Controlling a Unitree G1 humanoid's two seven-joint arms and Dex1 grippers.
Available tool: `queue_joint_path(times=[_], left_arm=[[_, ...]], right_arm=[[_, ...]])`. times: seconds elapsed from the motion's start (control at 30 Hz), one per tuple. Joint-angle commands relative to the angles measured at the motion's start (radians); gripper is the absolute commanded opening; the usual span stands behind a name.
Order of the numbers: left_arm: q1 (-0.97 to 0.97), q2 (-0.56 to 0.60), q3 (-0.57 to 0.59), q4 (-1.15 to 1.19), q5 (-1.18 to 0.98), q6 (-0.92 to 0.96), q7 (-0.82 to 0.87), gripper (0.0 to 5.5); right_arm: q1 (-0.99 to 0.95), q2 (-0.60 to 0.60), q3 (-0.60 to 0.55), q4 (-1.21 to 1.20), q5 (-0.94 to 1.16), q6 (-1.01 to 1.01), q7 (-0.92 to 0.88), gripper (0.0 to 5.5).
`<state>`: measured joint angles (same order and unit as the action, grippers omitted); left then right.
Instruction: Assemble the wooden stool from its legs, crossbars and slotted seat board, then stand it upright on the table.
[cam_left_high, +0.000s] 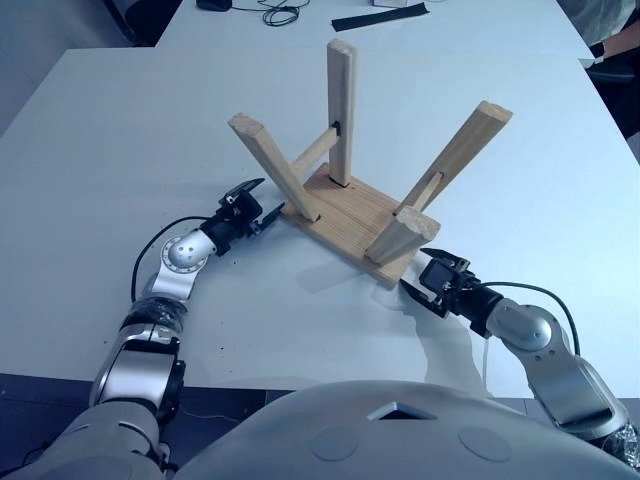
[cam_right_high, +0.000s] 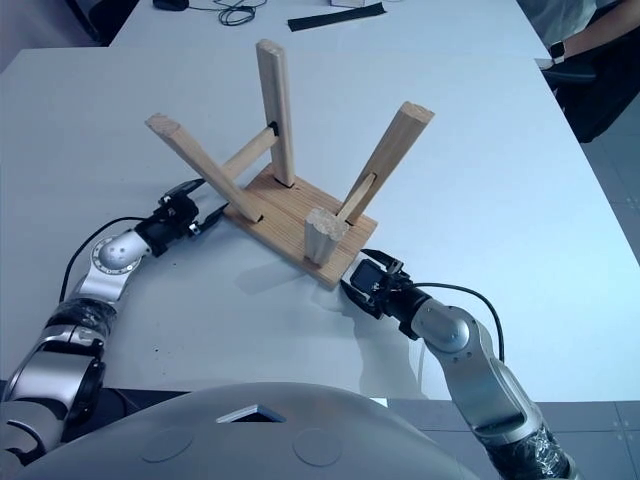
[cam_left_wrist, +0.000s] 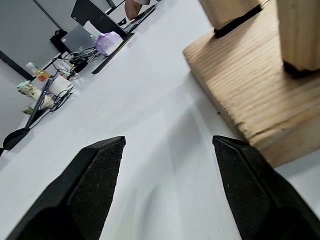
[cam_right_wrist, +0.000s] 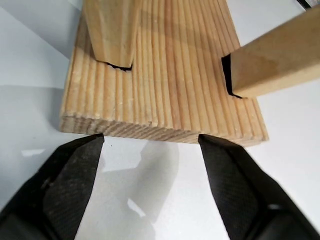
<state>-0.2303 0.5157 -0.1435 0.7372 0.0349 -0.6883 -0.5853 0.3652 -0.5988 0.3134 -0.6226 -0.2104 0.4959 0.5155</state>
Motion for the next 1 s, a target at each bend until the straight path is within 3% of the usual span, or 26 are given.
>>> queue_joint_path(times=[0.03, 0.27, 0.6, 1.0], left_arm=[[0.115, -0.007, -0.085, -0.084, -0.017, 0.005, -0.157, 3.27], [0.195, 0.05, -0.063, -0.263, -0.11, 0.117, -0.207, 3.27], [0.432, 0.074, 0.01, -0.783, -0.193, 0.394, -0.103, 3.27], [0.755, 0.148, 0.165, -1.418, -0.428, 0.797, -0.046, 3.27]], right_arm=[[-0.006, 0.031, 0.014, 0.062, -0.005, 0.029, -0.019, 3.48], [0.018, 0.015, -0.034, 0.087, 0.009, -0.017, -0.027, 3.48], [0.029, 0.007, -0.099, -0.065, 0.083, -0.001, 0.025, 3.48], [0.118, -0.059, -0.375, -0.421, 0.353, 0.188, 0.187, 3.48]])
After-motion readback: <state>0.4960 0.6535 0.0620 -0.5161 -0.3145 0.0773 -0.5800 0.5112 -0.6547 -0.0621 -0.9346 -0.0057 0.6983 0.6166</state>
